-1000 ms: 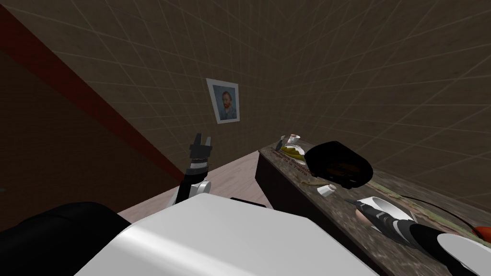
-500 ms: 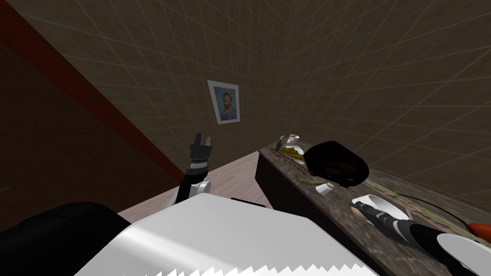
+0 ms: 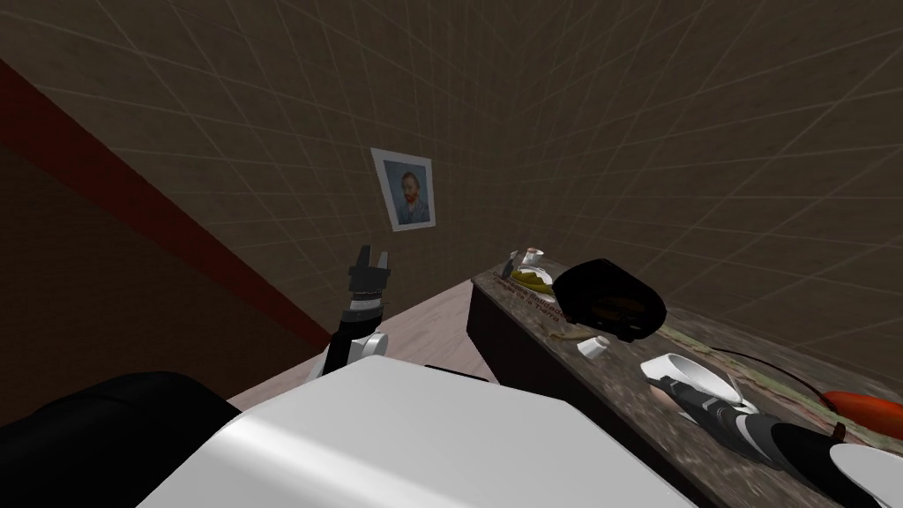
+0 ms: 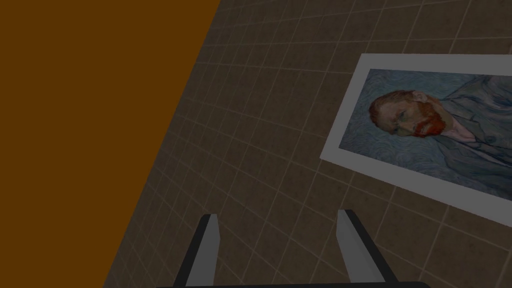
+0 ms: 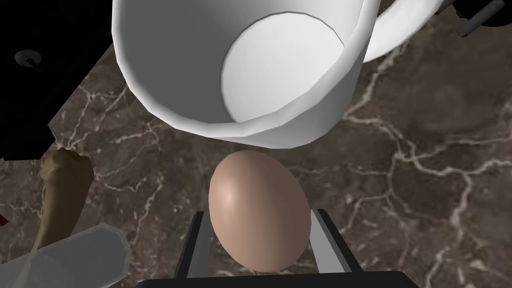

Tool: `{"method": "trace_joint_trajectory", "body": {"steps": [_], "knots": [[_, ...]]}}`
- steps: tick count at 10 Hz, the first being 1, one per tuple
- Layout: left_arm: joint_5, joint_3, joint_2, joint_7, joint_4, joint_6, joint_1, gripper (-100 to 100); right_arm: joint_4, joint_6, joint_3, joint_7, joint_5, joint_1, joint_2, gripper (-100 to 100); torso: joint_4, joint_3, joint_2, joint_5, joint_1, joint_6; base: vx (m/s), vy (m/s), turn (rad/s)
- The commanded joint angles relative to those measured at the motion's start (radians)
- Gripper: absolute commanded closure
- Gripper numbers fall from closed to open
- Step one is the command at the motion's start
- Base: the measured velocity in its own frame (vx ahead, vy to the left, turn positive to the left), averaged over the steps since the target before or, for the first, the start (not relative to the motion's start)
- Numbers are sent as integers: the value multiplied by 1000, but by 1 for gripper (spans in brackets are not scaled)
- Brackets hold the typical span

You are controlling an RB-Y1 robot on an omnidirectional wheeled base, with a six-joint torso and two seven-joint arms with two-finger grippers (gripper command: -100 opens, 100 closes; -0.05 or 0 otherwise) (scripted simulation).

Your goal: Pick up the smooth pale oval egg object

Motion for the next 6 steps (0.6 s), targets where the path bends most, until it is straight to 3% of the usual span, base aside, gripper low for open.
{"method": "trace_joint_trajectory", "body": {"steps": [1, 6], "knots": [[0, 0, 0, 0, 0, 0, 0, 0, -4, 5, -7, 50, -50, 29, -10, 100, 0, 0, 0, 0, 0, 0, 131, 19, -118], [0, 0, 0, 0, 0, 0, 0, 0, -5, 13, -20, 172, -158, 78, -28, 100, 0, 1, 2, 1, 0, 1, 85, 22, -102]]}}
